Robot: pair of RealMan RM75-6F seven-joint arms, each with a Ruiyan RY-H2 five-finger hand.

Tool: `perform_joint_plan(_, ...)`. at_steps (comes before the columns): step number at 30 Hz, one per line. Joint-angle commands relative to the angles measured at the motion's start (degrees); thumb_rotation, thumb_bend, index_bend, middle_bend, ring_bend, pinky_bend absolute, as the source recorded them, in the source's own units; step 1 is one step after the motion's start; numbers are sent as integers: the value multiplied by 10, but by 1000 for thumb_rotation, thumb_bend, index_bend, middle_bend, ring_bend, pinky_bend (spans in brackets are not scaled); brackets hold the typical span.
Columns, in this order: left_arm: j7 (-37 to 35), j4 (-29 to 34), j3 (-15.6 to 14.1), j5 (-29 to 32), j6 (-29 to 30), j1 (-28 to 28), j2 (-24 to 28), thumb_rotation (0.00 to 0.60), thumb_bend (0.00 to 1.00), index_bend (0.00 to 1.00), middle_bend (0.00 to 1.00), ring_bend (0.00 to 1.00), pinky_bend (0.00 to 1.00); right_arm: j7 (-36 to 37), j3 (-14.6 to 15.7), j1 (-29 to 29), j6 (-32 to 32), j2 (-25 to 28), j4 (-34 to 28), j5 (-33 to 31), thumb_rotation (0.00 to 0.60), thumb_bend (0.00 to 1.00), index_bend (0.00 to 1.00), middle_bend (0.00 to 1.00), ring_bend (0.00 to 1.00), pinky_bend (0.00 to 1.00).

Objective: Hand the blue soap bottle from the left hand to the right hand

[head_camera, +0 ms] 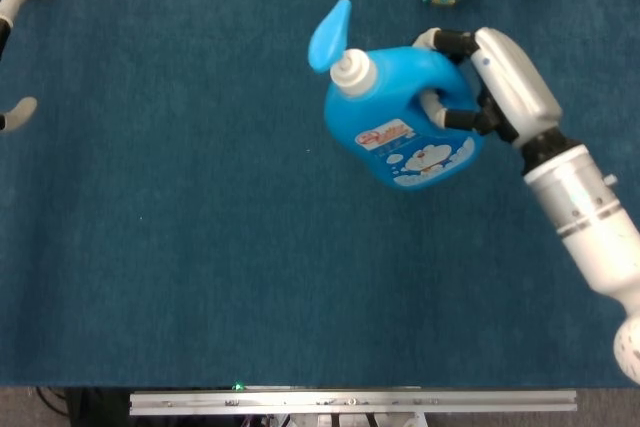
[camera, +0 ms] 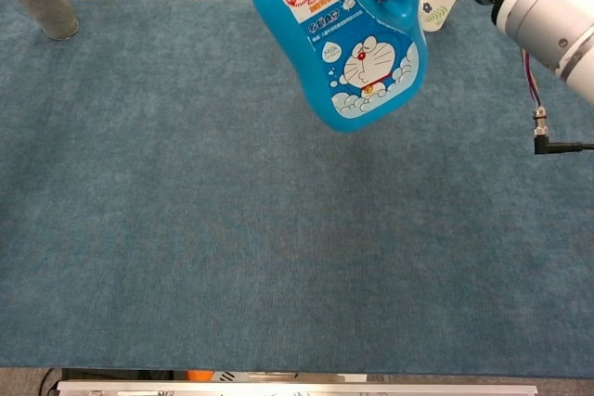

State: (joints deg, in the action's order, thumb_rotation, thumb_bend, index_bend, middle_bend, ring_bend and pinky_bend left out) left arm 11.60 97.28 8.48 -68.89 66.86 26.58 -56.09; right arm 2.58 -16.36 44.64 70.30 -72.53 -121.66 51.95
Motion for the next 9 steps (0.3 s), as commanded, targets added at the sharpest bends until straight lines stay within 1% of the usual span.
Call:
perform_joint_plan(1,1,6,-2,4,3,-5,3,600,183,0,0,0,282,2,13,-24,20,-12,0,33,600,568,674,529,486,552)
perform_joint_plan(9,-2,16,1,8,7,-11,5,600,184,0,0,0,282,5,6,-39,17,-27,12,51,600,568,674,529,486,552)
